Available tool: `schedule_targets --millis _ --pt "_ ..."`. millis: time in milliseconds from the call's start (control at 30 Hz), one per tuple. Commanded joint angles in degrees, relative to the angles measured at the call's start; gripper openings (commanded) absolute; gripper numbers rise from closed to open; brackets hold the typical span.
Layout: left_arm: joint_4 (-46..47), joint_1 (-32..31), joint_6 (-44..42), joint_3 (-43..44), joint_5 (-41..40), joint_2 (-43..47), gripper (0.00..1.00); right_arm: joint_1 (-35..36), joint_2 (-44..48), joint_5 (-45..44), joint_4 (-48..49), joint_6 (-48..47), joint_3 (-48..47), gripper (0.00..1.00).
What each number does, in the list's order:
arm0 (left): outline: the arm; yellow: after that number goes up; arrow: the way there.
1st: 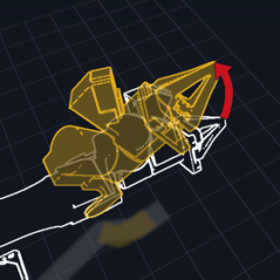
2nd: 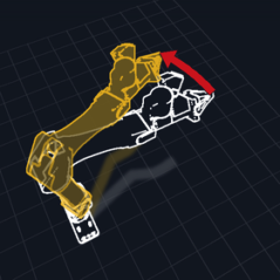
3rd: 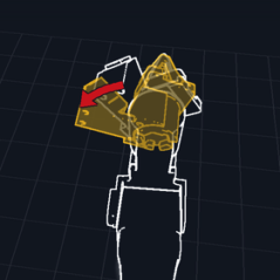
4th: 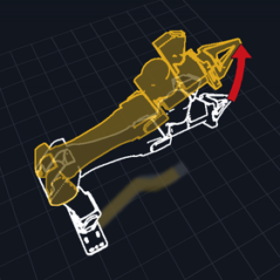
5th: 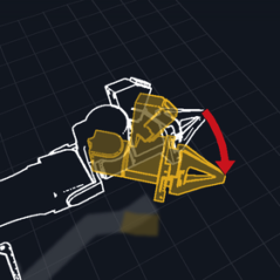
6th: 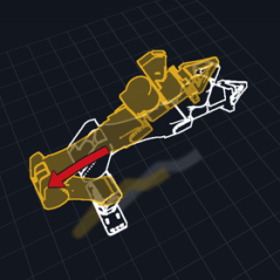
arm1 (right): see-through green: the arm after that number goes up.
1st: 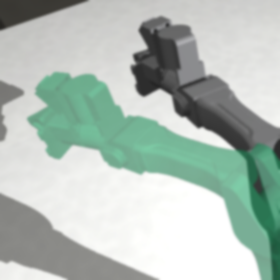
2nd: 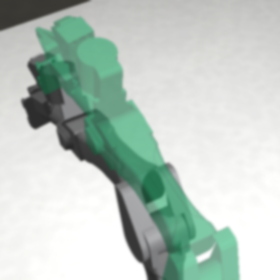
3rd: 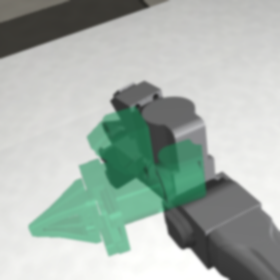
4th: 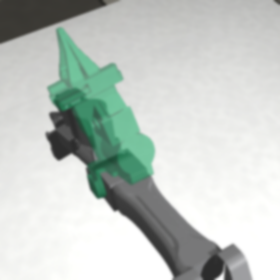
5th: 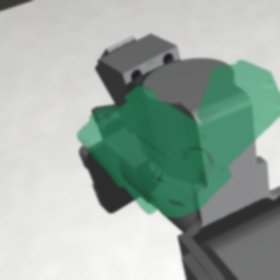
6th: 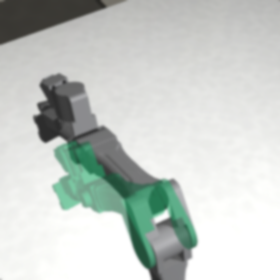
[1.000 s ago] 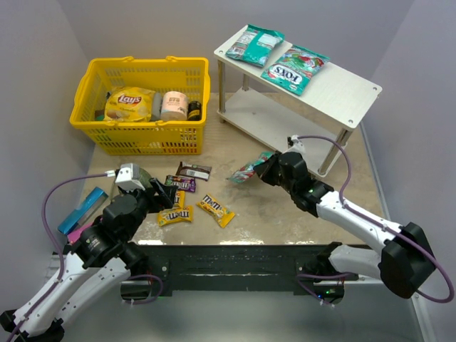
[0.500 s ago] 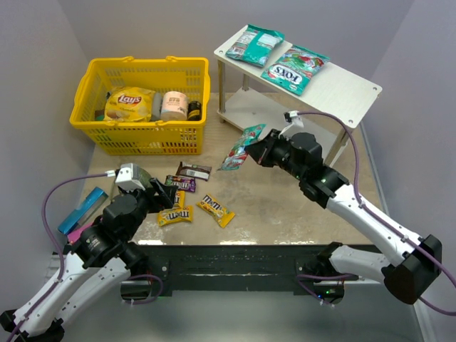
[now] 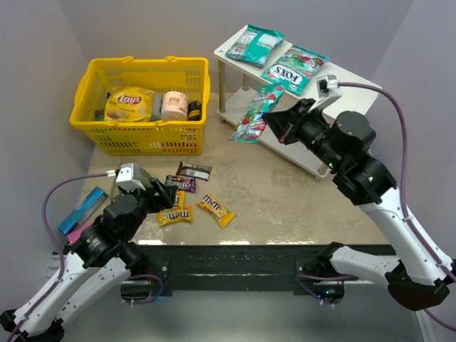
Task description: Place and organize the candy bags onto the shelf
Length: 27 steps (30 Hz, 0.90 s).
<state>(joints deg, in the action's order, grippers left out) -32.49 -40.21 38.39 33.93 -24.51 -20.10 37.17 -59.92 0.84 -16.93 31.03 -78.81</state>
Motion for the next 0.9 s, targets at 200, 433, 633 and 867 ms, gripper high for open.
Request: schedule_targets --millis 200,433,633,867 --pt "0.6 0.1 0.5 0.9 -0.9 -1.0 0.82 -1.3 -1.6 -16.5 -11.4 -7.7 -17.1 0.0" --pt "0.8 0.1 0.5 0.6 -0.4 -1.4 0.82 -5.0 -3.6 -22.5 -15.5 -9.4 -22.7 0.0" --pt "1.1 0.0 0.4 0.6 -0.2 -2.8 0.82 -8.2 -3.6 -25.6 -17.3 -6.7 -23.1 0.0" --pt "1.3 0.1 -0.2 0.7 0.7 -3.4 0.82 -19.3 -9.4 -16.6 -20.1 -7.3 -30.4 0.0"
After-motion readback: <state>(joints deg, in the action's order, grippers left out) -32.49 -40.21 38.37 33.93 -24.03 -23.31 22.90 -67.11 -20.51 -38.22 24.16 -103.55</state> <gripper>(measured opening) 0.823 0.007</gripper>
